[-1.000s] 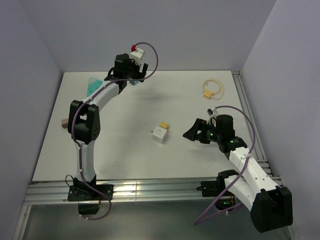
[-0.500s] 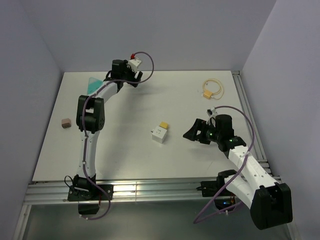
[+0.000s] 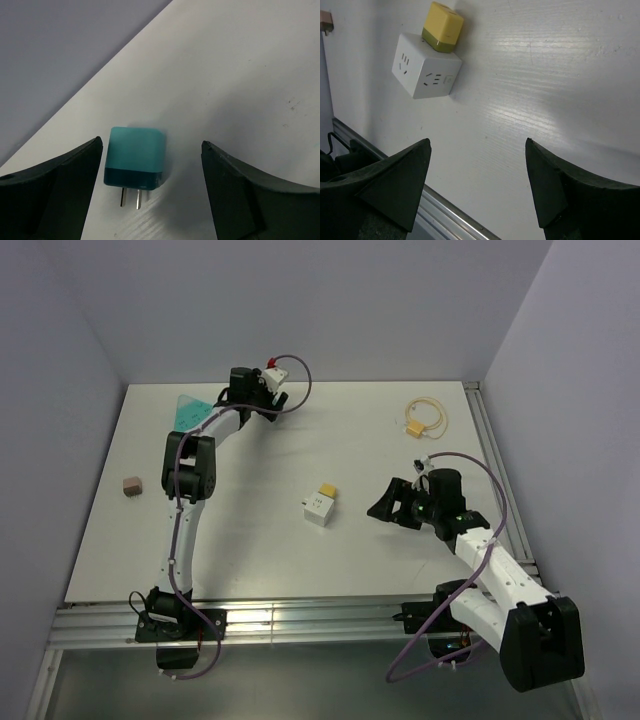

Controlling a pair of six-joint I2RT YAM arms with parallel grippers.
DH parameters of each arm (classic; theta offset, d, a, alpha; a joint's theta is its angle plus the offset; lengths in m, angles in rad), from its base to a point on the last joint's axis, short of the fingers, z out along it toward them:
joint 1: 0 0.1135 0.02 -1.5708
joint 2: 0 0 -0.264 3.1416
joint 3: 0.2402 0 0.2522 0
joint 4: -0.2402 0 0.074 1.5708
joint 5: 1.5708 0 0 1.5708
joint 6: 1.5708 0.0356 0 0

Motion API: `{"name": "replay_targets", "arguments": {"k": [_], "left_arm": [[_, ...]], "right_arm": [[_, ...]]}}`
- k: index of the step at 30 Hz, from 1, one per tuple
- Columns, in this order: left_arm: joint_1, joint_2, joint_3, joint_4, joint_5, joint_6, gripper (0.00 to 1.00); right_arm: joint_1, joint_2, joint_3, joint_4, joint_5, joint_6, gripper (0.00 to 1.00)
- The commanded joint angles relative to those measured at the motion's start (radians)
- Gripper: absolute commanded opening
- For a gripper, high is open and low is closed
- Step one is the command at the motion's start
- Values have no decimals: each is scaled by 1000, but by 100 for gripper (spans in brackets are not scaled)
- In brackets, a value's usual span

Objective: Insert the plug

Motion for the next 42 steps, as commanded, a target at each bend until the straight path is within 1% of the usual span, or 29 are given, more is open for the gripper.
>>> {"name": "replay_targets", "arguments": {"k": [1,5,7,9,13,14,15,17,18,22,26,27,28,31,34,35,40,41,42], "left_arm": [[11,7,55,30,26,19,85],[23,5,57,23,37,28,86],[35,2,60,-6,61,31,81],[43,0,69,-43,97,46,80],[46,14,98,-85,94,57,79],[46,20,109,-97,98,63,75],[46,20,112,-105,101,69,73],[46,28,120,-109,97,75,72],[45,33,132,-122,104,81,68],[45,39,141,-128,109,94,63],[40,45,147,-145,103,104,66],[37,48,160,-157,104,107,69],[37,53,166,-171,104,108,69],[34,59,184,-194,109,108,69],[32,65,200,-204,110,109,65],[32,65,200,-205,112,109,60],[32,63,200,-208,112,112,48],[31,63,198,-209,112,115,43],[31,62,193,-209,112,120,42]], "right_arm": [[-4,17,8,17,12,-15,82],[-4,26,9,13,16,-14,82],[-4,26,12,10,22,-14,82],[-4,28,17,2,29,-14,82],[-4,32,18,5,32,-14,82],[-4,38,20,5,32,-14,82],[-4,40,20,4,32,-14,82],[-4,48,24,1,32,-15,82],[-4,49,26,2,32,-17,82],[-4,55,32,0,33,-18,82],[-4,57,37,-4,35,-20,82],[-4,54,37,-4,35,-20,82],[-4,52,37,-4,35,-20,82],[-4,49,37,-6,36,-20,82],[-4,49,37,-9,39,-21,82],[-4,48,37,-7,39,-21,82],[-4,49,38,-9,42,-21,82],[-4,48,40,-10,42,-21,82],[-4,48,40,-12,42,-21,82]]}}
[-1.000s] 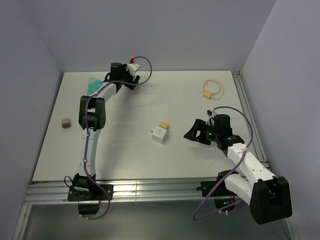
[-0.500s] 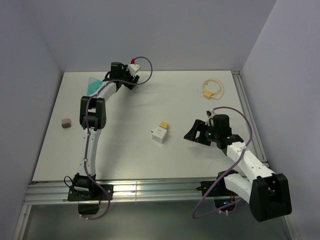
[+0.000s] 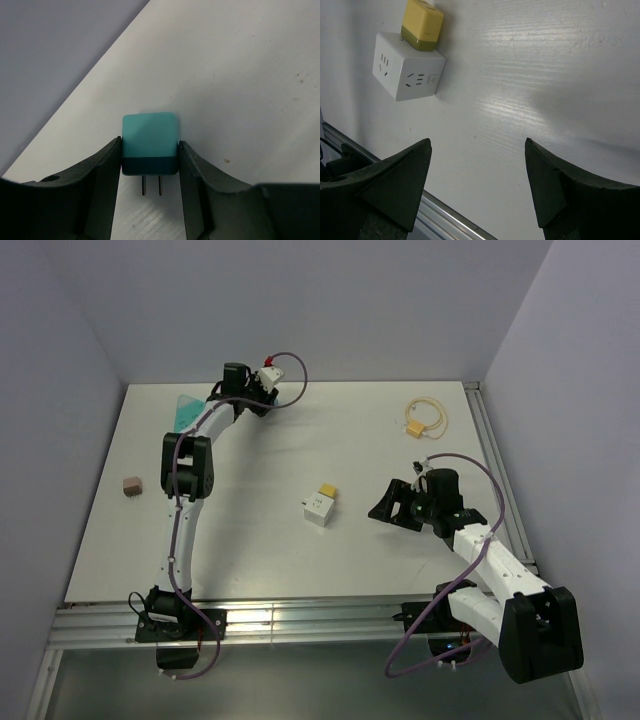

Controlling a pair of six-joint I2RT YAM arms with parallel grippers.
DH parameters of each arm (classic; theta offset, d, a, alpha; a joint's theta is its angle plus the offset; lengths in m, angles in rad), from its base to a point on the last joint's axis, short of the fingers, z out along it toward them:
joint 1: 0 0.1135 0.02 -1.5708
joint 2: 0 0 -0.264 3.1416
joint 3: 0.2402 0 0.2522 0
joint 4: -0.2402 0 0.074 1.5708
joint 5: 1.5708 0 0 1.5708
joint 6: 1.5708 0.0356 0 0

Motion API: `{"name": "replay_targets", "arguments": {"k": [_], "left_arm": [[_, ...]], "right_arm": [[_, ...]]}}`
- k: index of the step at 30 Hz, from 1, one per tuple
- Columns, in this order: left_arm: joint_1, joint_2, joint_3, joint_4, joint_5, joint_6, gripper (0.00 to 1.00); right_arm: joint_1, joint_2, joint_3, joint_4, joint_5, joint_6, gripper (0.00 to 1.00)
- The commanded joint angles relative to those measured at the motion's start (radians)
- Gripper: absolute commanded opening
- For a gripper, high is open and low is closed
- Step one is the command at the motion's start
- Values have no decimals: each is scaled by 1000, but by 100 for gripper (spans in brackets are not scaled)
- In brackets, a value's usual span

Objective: Insert the plug

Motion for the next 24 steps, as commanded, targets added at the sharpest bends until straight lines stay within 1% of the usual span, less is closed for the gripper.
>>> {"name": "replay_targets", "arguments": {"k": [1,4,5,7,8,10,12,13,14,19,24], "left_arm": [[-9,0,31,-14,25,31,40],[-18,-23,-15,8,16,53,34],[-21,-26,-32,9,16,60,29],[-26,-34,-42,14,10,64,24],[-26,-35,-48,15,11,64,19],[-27,-38,-52,17,7,64,14],[-27,-48,-75,32,0,58,8],[-27,-64,-87,40,-4,58,2],[-29,-75,-120,46,-6,52,0],[-30,-184,-261,109,-13,35,0],[-32,-284,-346,147,13,8,0]], "right_arm": [[-4,-11,38,-3,15,-17,82],[-4,-8,38,-5,18,-19,82],[-4,-6,38,-3,17,-19,82],[-4,0,35,0,15,-19,82],[-4,2,35,3,15,-19,82],[-4,6,38,5,15,-17,81],[-4,6,38,8,14,-19,82],[-4,6,35,11,14,-19,82],[-4,8,33,12,14,-20,82],[-4,3,26,28,3,-16,82],[-4,-38,21,28,2,-16,82]]}}
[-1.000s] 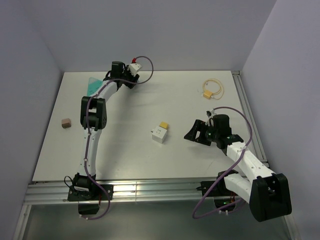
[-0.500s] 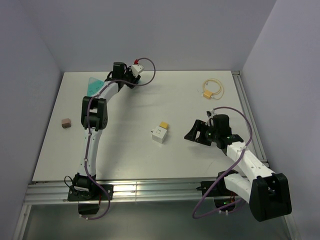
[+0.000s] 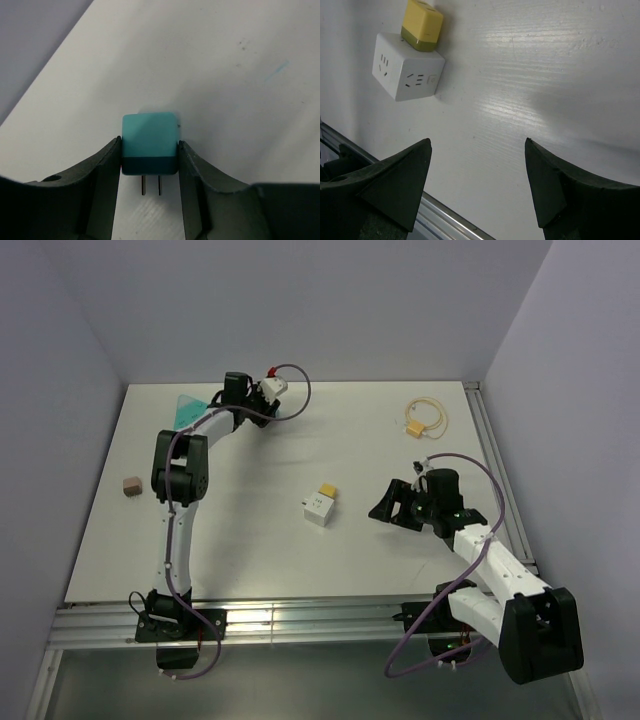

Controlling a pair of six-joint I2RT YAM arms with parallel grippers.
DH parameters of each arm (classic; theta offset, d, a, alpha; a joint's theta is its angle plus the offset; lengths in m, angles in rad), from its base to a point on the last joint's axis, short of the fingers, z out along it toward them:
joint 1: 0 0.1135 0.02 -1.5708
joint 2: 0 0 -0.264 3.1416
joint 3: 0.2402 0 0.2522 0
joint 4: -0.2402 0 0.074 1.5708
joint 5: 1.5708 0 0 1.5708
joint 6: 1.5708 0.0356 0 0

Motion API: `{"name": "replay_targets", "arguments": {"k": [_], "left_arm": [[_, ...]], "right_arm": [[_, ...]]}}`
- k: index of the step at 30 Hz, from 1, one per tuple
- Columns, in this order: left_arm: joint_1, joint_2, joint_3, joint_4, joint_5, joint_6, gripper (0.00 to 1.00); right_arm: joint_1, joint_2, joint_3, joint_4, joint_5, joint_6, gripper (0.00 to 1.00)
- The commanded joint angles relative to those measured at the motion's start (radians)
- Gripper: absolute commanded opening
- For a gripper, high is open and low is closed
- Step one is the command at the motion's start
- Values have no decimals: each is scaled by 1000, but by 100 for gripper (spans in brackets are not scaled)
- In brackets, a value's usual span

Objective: Insert the plug

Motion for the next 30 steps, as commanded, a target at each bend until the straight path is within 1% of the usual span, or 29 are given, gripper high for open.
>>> {"name": "replay_targets", "arguments": {"k": [1,3,5,7,9,11,13,14,16,19,22,23,24,25,27,28,30], "left_arm": [[-9,-136,-38,29,24,-36,0],[-15,-164,-38,20,31,-46,0],[-23,-243,-105,58,39,-72,0],[-26,-302,-115,32,62,-101,0],[-29,-329,-119,5,74,-124,0],[-43,-397,-176,3,64,-144,0],[-75,-469,-237,56,-14,-145,0],[-107,-481,-222,34,10,-162,0],[-130,-524,-204,17,34,-235,0],[-156,-638,-297,121,33,-295,0],[-225,-730,-343,116,12,-325,0],[-239,-756,-366,141,10,-337,0],[-254,-814,-392,158,4,-349,0],[-270,-845,-444,173,-4,-371,0],[-328,-935,-493,210,-5,-392,0],[-346,-963,-548,233,-1,-420,0],[-415,-1045,-596,242,-19,-428,0]], "right_arm": [[-4,-47,21,27,-8,-9,82],[-4,-67,25,13,-12,-9,83],[-4,-82,24,12,-29,-6,84],[-4,-117,16,19,-43,8,84],[-4,-148,4,30,-32,23,89],[-4,-164,-2,30,-40,40,96],[-4,-170,-5,41,-66,57,100],[-4,-168,-7,51,-99,66,100],[-6,-173,-10,65,-127,94,100],[-6,-188,-21,79,-129,131,100],[-6,-228,-38,73,-121,135,100],[-6,-255,-38,62,-133,131,99],[-4,-268,-25,50,-146,126,98],[-6,-280,-15,33,-165,106,97],[-4,-314,20,-22,-181,93,96],[-4,-323,33,-37,-204,86,95],[-3,-355,59,-70,-228,88,94]]}}
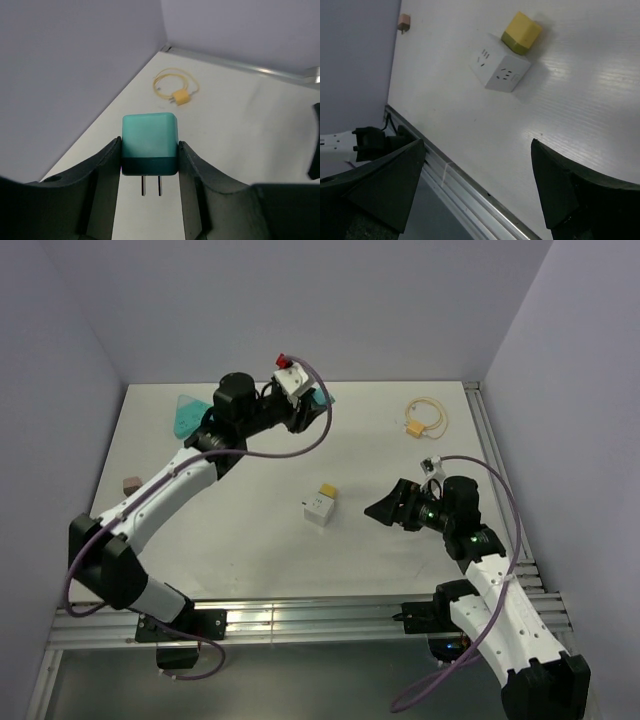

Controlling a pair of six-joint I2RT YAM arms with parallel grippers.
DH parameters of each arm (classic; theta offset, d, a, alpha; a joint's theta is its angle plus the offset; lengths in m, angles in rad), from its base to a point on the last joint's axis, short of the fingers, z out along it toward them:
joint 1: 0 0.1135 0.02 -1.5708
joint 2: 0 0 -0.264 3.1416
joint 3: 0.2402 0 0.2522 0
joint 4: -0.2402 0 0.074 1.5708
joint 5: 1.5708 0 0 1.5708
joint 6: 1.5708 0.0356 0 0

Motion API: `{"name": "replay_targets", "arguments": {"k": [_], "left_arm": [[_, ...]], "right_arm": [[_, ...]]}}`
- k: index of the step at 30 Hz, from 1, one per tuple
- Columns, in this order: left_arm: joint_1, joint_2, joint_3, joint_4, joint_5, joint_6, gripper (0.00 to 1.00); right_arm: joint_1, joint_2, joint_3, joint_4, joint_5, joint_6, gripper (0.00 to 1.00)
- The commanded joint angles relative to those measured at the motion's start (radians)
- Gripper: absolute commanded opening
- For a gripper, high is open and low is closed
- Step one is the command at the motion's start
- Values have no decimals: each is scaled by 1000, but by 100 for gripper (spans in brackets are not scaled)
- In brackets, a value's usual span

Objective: Insert the plug

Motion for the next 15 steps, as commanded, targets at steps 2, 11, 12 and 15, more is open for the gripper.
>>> {"name": "replay_targets", "arguments": {"k": [2,11,12,15], "left_arm": [[-149,-164,-109,90,-57,-64,0],[-483,-387,-247,-11,-270,-39,0],[-508,-399,-276,-14,-281,-47,1],[-609,-428,-315,-57,-374,-36,0]], "right_arm": [[0,-81,78,-33,-139,16,91],[6,-201,236,-227,-189,33,81],[8,-201,255,-251,-196,21,81],[8,-229,302,-305,-215,27,80]]}}
